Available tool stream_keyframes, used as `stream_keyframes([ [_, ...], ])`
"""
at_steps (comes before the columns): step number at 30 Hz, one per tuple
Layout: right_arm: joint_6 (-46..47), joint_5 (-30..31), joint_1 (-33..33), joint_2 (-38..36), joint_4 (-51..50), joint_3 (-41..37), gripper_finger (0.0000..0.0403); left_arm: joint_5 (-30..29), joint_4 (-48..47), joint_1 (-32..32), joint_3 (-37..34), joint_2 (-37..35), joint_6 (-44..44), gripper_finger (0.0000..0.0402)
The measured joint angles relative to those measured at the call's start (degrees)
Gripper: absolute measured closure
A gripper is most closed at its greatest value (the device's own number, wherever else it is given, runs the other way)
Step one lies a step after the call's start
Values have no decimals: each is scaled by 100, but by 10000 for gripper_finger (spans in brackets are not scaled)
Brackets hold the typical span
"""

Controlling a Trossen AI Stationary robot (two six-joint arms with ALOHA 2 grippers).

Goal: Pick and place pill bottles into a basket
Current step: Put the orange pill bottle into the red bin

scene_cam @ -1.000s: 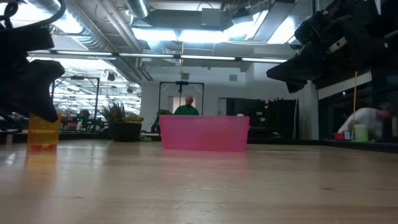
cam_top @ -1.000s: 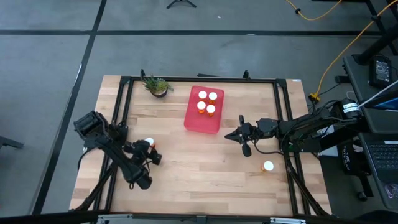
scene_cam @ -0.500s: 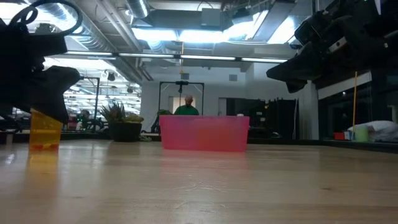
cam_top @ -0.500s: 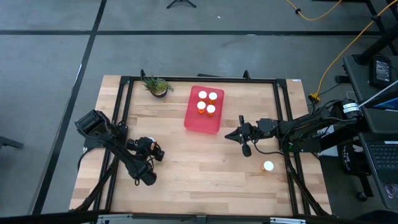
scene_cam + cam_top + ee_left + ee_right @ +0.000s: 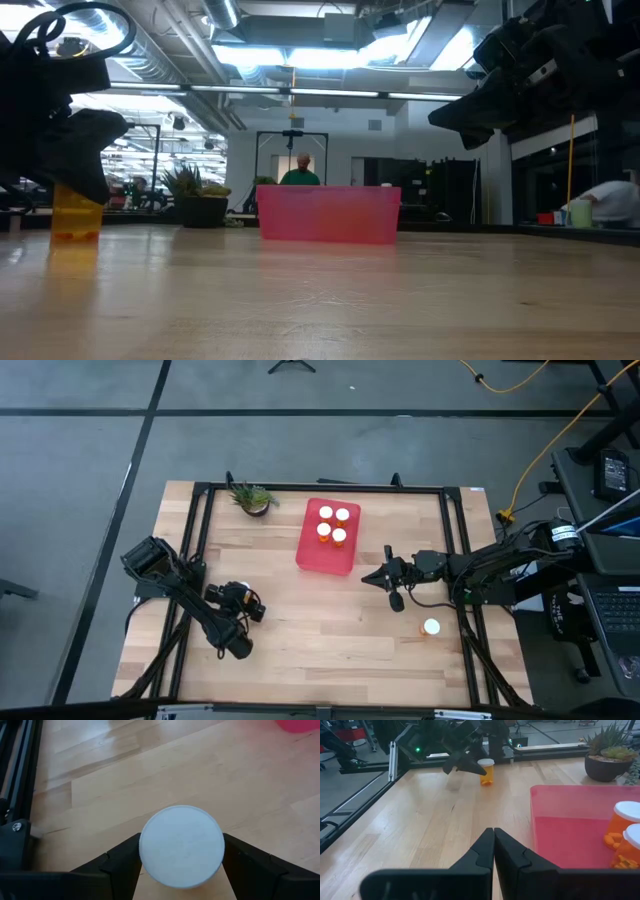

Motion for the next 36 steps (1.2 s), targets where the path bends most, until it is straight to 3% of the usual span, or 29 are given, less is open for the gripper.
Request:
stream_keyframes([
  [14, -1, 0, 2, 0, 0, 0, 387, 55, 66, -2, 0, 0, 228, 154],
  [24, -8, 0, 1, 0, 0, 0, 387, 59, 63, -17, 0, 0, 236, 193],
  [36, -10, 0, 1, 0, 0, 0, 387, 61, -7, -17, 25, 0, 236, 194],
])
